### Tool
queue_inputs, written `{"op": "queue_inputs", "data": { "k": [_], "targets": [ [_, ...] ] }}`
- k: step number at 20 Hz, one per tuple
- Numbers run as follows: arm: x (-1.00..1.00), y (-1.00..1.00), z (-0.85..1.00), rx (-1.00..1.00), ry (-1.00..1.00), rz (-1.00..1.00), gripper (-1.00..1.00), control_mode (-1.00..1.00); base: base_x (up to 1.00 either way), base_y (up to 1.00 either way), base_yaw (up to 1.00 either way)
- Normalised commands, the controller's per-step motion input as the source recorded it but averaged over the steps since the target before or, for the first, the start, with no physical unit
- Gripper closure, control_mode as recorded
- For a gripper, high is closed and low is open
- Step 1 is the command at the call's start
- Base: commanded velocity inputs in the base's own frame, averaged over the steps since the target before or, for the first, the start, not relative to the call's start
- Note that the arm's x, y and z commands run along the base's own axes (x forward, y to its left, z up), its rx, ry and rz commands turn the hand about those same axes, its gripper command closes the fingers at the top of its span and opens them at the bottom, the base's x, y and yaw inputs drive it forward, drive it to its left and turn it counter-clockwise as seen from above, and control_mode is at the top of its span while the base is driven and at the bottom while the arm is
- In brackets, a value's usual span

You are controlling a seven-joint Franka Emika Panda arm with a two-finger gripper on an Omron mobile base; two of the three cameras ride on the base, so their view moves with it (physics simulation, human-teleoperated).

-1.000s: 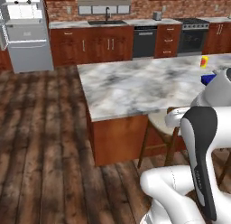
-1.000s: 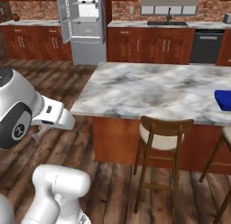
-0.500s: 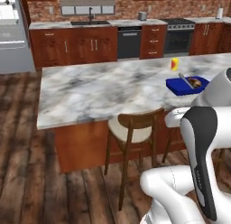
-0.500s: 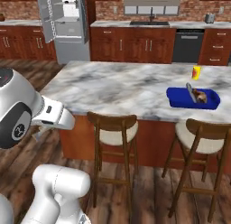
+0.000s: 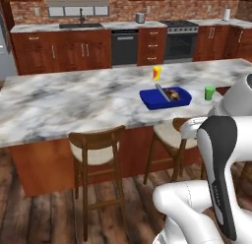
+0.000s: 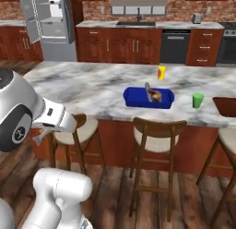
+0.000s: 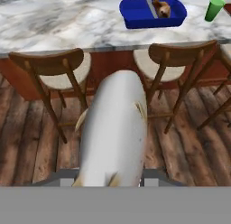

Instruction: Gather the broccoli and sweet potato from the fridge and place them on a tray on the dining counter. Then gather the chicken drumstick and fish from the fridge and place them on the other tray.

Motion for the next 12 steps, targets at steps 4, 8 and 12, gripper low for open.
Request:
{"op": "queue_inputs", "data": {
  "k": [4,8,12],
  "targets": [
    [0.0,0.0,0.0,0.0,0.0,0.0,1.0,1.0,0.19,-1.0,0.0],
    [0.0,0.0,0.0,0.0,0.0,0.0,1.0,1.0,0.2,-1.0,0.0],
    [0.0,0.0,0.0,0.0,0.0,0.0,1.0,1.0,0.39,-0.6,0.01]
  ]
}}
